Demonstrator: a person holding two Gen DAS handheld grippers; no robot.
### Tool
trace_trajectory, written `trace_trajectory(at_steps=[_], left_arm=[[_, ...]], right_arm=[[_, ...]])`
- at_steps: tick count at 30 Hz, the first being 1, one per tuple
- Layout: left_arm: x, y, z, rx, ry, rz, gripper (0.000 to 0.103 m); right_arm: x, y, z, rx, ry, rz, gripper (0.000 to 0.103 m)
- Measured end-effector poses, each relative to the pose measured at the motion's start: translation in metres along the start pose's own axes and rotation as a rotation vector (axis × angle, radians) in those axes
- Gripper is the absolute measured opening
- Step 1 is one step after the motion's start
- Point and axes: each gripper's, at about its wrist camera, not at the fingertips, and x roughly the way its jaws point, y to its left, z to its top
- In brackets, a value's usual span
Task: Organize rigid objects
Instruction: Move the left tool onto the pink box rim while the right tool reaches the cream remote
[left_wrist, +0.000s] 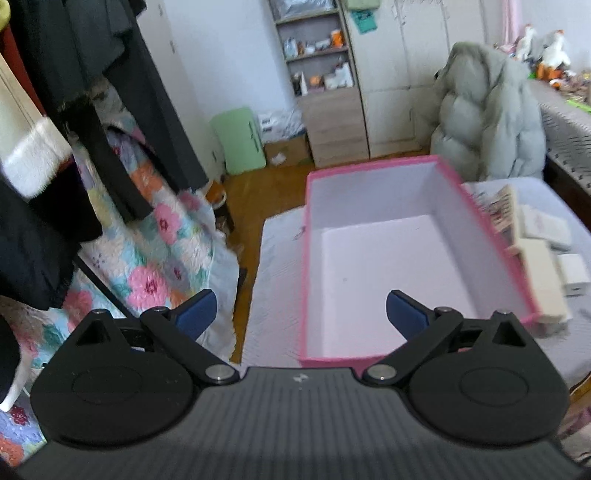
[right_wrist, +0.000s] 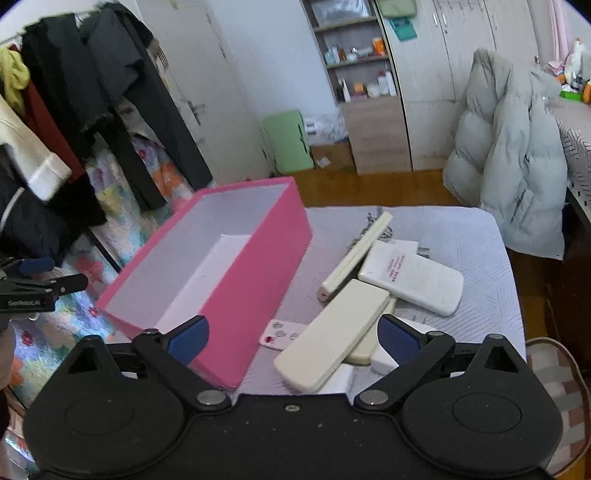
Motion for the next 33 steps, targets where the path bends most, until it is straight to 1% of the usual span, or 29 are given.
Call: trace_trajectory(at_steps=[1, 2, 3, 4, 5, 8, 9, 10, 13, 14, 15, 16, 17, 18, 19, 20, 23, 25, 26, 28, 30, 33], left_arm=[[0.012, 0.005, 0.001, -0.010, 0.020, -0.008, 0.093], [0.023, 0.009, 0.002, -0.019, 0.041, -0.026, 0.085], [0.034, 0.012, 0.003, -0.029, 0.063, -0.046, 0.082], [0.043, 0.015, 0.003, -0.037, 0.084, -0.062, 0.076], [0.052, 0.016, 0.002, -0.044, 0.102, -0.079, 0.068], [0.073, 0.016, 0.006, -0.044, 0.130, -0.120, 0.054], [0.077, 0.014, 0.007, -0.040, 0.127, -0.127, 0.051], [0.081, 0.011, 0.007, -0.029, 0.122, -0.124, 0.046], [0.094, 0.008, 0.009, 0.000, 0.123, -0.072, 0.037], [0.099, 0.009, 0.010, -0.001, 0.131, -0.069, 0.033], [0.103, 0.010, 0.011, -0.006, 0.142, -0.075, 0.029], [0.107, 0.012, 0.011, -0.013, 0.152, -0.085, 0.020], [0.109, 0.014, 0.011, -0.021, 0.159, -0.108, 0.013], [0.111, 0.016, 0.010, -0.037, 0.166, -0.138, 0.009], [0.113, 0.018, 0.009, -0.053, 0.168, -0.165, 0.002], [0.113, 0.019, 0.009, -0.066, 0.165, -0.182, 0.003], [0.112, 0.018, 0.005, -0.059, 0.146, -0.181, 0.002], [0.113, 0.021, 0.004, -0.084, 0.149, -0.196, 0.002], [0.114, 0.023, 0.004, -0.099, 0.151, -0.206, 0.002], [0.114, 0.027, 0.003, -0.123, 0.148, -0.212, 0.002], [0.114, 0.027, 0.001, -0.137, 0.141, -0.205, 0.002], [0.111, 0.024, -0.002, -0.151, 0.131, -0.188, 0.002]], right_arm=[[0.006, -0.002, 0.002, 0.004, 0.022, 0.000, 0.100], [0.013, -0.006, 0.003, 0.015, 0.053, 0.002, 0.100], [0.020, -0.010, 0.003, 0.029, 0.082, 0.003, 0.099], [0.027, -0.013, 0.002, 0.045, 0.108, 0.003, 0.097], [0.035, -0.019, 0.000, 0.072, 0.145, 0.007, 0.094], [0.055, -0.032, -0.007, 0.151, 0.210, 0.031, 0.084], [0.059, -0.034, -0.008, 0.170, 0.217, 0.037, 0.082], [0.063, -0.038, -0.009, 0.193, 0.226, 0.048, 0.077], [0.072, -0.042, -0.008, 0.230, 0.246, 0.073, 0.071], [0.074, -0.041, -0.007, 0.232, 0.253, 0.074, 0.070], [0.076, -0.041, -0.007, 0.233, 0.256, 0.073, 0.070], [0.077, -0.040, -0.006, 0.233, 0.260, 0.074, 0.070], [0.078, -0.040, -0.005, 0.233, 0.263, 0.073, 0.070], [0.079, -0.041, -0.004, 0.232, 0.263, 0.069, 0.070], [0.080, -0.041, -0.004, 0.229, 0.263, 0.062, 0.070], [0.083, -0.042, -0.002, 0.229, 0.264, 0.057, 0.070], [0.091, -0.044, -0.002, 0.241, 0.274, 0.041, 0.070], [0.096, -0.044, -0.002, 0.232, 0.279, 0.002, 0.070], [0.098, -0.042, -0.001, 0.216, 0.276, -0.025, 0.067], [0.101, -0.038, 0.000, 0.197, 0.275, -0.038, 0.068], [0.104, -0.037, 0.001, 0.201, 0.281, -0.032, 0.068], [0.109, -0.033, 0.004, 0.195, 0.281, -0.038, 0.075]])
